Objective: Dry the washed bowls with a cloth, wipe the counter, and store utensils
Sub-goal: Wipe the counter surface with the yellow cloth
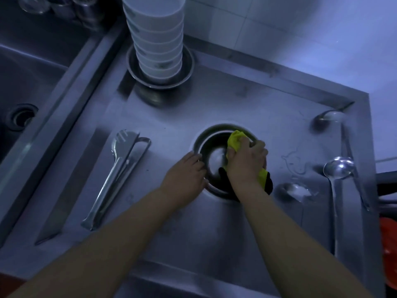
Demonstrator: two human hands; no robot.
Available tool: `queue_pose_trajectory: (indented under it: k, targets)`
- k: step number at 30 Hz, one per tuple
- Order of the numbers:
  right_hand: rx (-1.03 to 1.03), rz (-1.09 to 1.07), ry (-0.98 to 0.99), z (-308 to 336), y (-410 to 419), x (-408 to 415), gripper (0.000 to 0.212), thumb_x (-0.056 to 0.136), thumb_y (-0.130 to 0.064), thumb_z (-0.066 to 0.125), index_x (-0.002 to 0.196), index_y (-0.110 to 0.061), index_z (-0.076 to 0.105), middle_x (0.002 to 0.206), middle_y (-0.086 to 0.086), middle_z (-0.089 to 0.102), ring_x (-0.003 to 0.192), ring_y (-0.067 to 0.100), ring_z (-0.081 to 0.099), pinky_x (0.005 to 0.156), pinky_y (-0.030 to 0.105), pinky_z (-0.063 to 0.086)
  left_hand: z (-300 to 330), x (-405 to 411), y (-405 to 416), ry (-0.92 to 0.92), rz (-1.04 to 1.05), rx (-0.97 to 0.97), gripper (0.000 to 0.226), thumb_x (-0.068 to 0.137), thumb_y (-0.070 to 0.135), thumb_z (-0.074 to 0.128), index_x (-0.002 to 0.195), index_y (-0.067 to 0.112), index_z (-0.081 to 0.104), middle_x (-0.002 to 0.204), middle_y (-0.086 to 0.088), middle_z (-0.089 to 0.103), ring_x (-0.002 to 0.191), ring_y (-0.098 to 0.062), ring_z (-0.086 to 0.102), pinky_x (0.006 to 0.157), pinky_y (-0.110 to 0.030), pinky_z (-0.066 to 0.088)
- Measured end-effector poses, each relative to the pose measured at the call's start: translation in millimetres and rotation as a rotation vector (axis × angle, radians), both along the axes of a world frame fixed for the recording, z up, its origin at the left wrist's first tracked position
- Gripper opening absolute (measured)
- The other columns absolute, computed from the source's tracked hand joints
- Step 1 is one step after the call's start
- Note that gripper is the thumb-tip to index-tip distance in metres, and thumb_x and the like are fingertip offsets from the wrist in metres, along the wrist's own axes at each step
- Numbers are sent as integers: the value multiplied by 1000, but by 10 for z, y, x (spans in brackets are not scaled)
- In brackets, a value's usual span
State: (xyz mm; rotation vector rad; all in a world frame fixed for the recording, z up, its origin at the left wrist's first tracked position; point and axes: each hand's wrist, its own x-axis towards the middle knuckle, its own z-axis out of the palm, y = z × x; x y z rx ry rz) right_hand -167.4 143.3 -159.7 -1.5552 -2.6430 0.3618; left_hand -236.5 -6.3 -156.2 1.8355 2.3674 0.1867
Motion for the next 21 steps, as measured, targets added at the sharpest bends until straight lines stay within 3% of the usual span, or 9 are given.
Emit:
queue_pose_trajectory:
  k: [2, 6, 10, 14, 18, 21]
  targets:
    - [-39, 70, -99, -131, -8, -163, 39, 93, -31, 54, 123, -8, 45, 132, 21, 36, 115, 38, 38, 91, 44, 37, -39, -41, 19, 73, -22, -73, 34, 86, 31, 46, 89, 13, 74, 92, -4, 71, 111, -25, 60, 107, -38, 37]
    - [-138, 243, -187, -339, -118, -191, 41, 95, -31, 48, 133, -17, 42, 143, 12, 29, 122, 33, 34, 95, 45, 31, -107, -56, 38, 143, -56, -80, 27, 86, 33, 55, 87, 15, 74, 95, -4, 71, 112, -25, 60, 107, -41, 37]
    - [-178, 655, -224, -277, -51, 37, 41, 93, -24, 48, 133, -32, 47, 149, 1, 30, 124, 30, 33, 94, 43, 30, -97, -78, 72, 158, -84, -26, 22, 83, 33, 60, 83, 16, 73, 92, -3, 71, 109, -25, 62, 106, -44, 39]
    - [-213, 905, -404, -72, 88, 171, 33, 93, -23, 47, 124, -31, 57, 138, 2, 40, 119, 29, 37, 90, 41, 34, -81, -83, 130, 205, -155, -41, 23, 84, 34, 57, 87, 16, 72, 96, -7, 71, 108, -28, 62, 106, -46, 39]
    - [-66, 970, -618, 79, 163, 229, 32, 90, -13, 50, 113, -28, 65, 122, 1, 47, 114, 30, 40, 88, 40, 35, -92, -91, 186, 193, -204, -23, 21, 85, 28, 54, 81, 16, 71, 87, -8, 69, 93, -29, 65, 105, -45, 39]
    - [124, 874, -569, 141, 258, 172, 32, 92, -17, 41, 113, -22, 64, 126, 7, 47, 114, 32, 41, 89, 44, 35, -116, -101, 203, 154, -214, 41, 24, 83, 26, 47, 74, 19, 68, 75, -4, 64, 81, -26, 64, 105, -43, 41]
